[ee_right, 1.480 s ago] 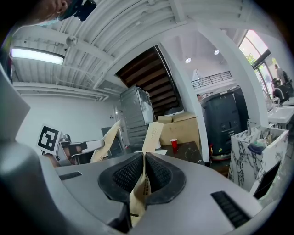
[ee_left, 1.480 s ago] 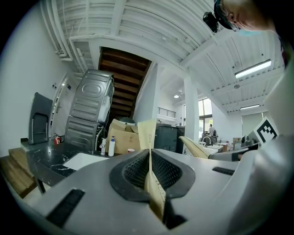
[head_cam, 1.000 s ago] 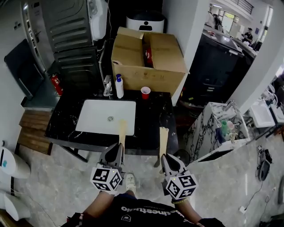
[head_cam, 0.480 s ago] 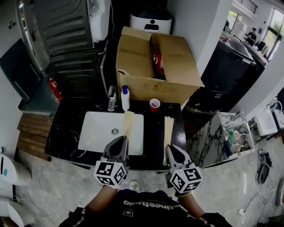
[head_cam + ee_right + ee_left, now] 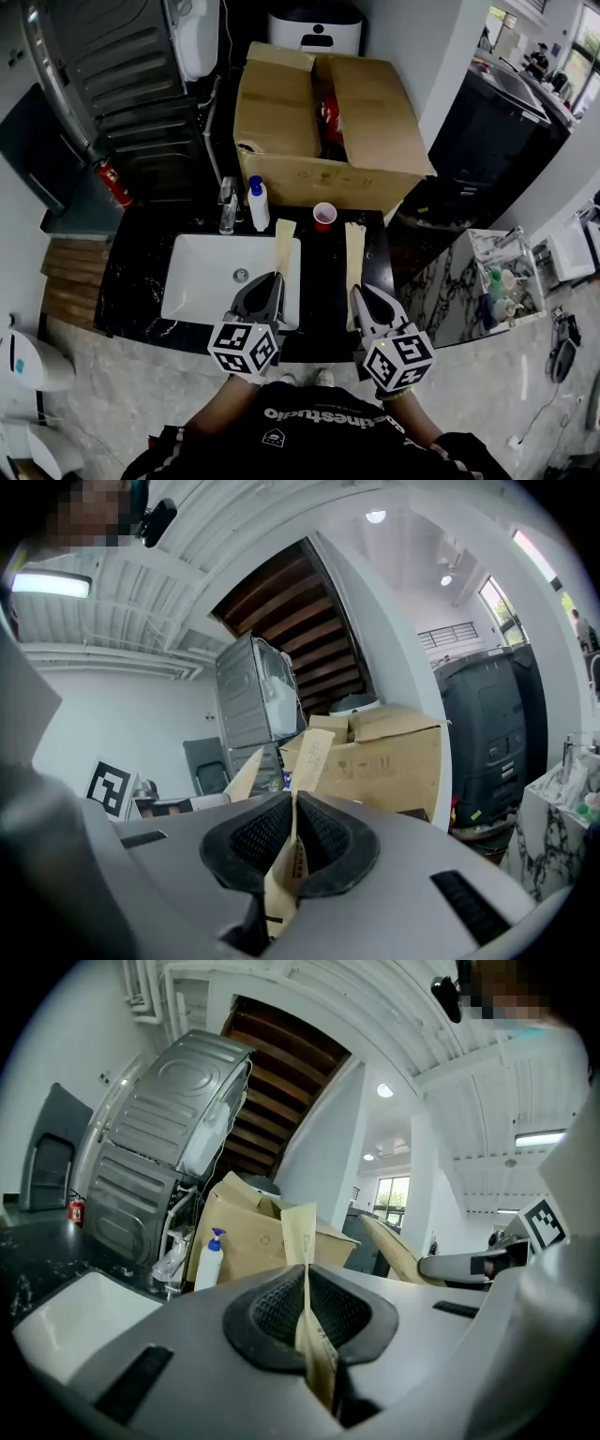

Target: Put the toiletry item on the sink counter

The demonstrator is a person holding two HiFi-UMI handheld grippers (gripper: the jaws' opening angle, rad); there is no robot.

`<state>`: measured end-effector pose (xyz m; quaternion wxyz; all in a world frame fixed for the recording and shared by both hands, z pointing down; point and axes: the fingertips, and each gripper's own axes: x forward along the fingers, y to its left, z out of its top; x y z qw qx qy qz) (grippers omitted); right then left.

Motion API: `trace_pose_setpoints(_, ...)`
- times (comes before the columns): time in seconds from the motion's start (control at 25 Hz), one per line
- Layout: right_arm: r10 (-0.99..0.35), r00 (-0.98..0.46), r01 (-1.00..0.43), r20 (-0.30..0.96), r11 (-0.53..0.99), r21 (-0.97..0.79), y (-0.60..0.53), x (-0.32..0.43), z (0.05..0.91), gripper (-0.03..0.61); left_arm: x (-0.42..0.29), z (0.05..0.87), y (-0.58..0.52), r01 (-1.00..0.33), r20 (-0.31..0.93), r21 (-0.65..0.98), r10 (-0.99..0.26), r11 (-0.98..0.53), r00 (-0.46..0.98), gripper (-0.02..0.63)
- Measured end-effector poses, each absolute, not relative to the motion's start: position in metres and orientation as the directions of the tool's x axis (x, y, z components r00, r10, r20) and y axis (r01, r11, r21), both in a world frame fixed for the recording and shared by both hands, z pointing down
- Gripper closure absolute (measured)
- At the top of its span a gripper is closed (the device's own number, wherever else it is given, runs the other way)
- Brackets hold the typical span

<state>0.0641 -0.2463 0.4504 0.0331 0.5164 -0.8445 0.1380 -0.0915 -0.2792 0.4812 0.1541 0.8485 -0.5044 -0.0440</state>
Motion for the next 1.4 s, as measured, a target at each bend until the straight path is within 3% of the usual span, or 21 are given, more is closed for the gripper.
trace_pose_setpoints(0.72, -0.882, -0.418, -0.901, 0.218, 0.371, -0.224, -0.254, 0.117, 0.462, 0.529, -0.019, 0.656, -0.36, -0.867, 0.474, 0.433, -0.757, -0.245, 0.45, 0.589)
trace_pose_setpoints(1.12, -0.887, -0.401, -0.908, 0.227, 0.353, -0.226, -0.249, 0.127, 0.465, 0.529, -0.006, 0.696, -0.376, -0.907, 0.591, 0.373, -0.704, -0.195, 0.394, 0.588)
trace_pose_setpoints(1.4, -0.893, -0.39, -0.911, 0.225, 0.339, -0.234, -0.247, 0.136, 0.466, 0.529, -0.002, 0.702, -0.375, -0.903, 0.595, 0.388, -0.697, -0.186, 0.399, 0.569)
